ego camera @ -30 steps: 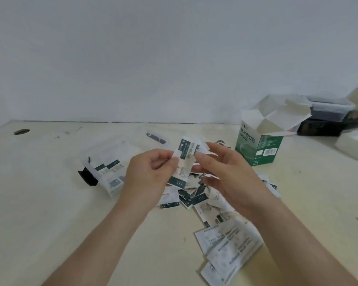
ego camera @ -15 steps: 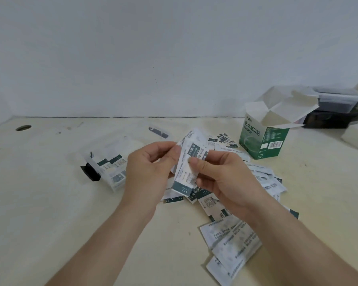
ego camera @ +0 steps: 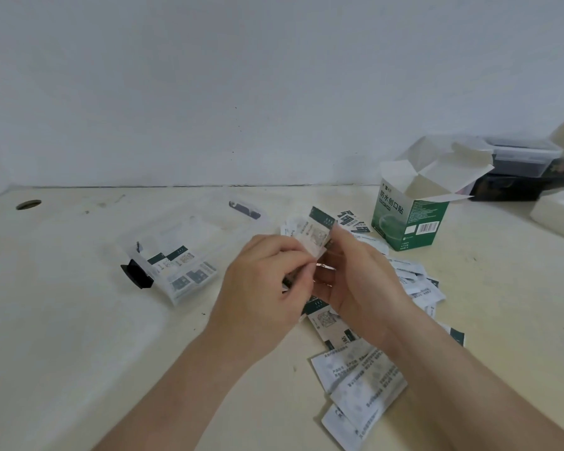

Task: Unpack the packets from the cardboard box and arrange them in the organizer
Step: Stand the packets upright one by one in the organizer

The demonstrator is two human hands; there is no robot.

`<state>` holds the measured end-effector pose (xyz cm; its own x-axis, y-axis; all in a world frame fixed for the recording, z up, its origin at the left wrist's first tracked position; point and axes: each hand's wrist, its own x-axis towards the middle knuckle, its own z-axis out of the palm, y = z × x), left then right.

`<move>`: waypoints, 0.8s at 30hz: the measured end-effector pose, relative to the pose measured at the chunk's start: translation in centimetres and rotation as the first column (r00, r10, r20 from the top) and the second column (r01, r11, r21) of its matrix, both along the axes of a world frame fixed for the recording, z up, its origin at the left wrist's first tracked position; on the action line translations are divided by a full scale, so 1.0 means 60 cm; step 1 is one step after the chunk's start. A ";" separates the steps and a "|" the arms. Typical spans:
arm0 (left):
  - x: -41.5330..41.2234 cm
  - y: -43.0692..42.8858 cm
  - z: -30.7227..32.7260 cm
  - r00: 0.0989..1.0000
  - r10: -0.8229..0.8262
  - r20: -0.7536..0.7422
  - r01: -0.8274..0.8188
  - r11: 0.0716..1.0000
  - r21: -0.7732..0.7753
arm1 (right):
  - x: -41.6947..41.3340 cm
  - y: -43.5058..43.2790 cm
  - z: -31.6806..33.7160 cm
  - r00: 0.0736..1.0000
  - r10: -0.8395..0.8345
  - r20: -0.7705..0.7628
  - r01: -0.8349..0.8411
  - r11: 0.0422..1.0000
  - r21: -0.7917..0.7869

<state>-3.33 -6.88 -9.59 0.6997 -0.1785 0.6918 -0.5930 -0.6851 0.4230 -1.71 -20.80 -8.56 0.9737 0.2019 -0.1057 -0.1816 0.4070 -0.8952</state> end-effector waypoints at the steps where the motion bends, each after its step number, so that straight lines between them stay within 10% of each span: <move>1: 0.000 0.003 0.002 1.000 0.006 0.003 -0.006 1.000 -0.004 | 0.001 0.000 -0.002 1.000 0.010 0.004 -0.010 1.000 0.003; 15: 0.001 0.013 0.036 0.827 -0.192 -0.528 -0.259 0.703 -0.662 | 0.000 0.005 -0.004 0.991 -0.023 0.133 0.047 0.983 -0.180; 19: 0.000 0.026 0.035 0.966 0.229 -0.118 -0.256 0.907 -0.335 | 0.003 0.000 0.001 0.992 -0.092 0.081 0.104 0.982 -0.158; 24: 0.000 0.011 0.012 0.988 0.141 0.054 -0.146 0.985 0.088 | 0.002 0.004 -0.002 0.984 0.113 0.138 -0.106 0.993 -0.054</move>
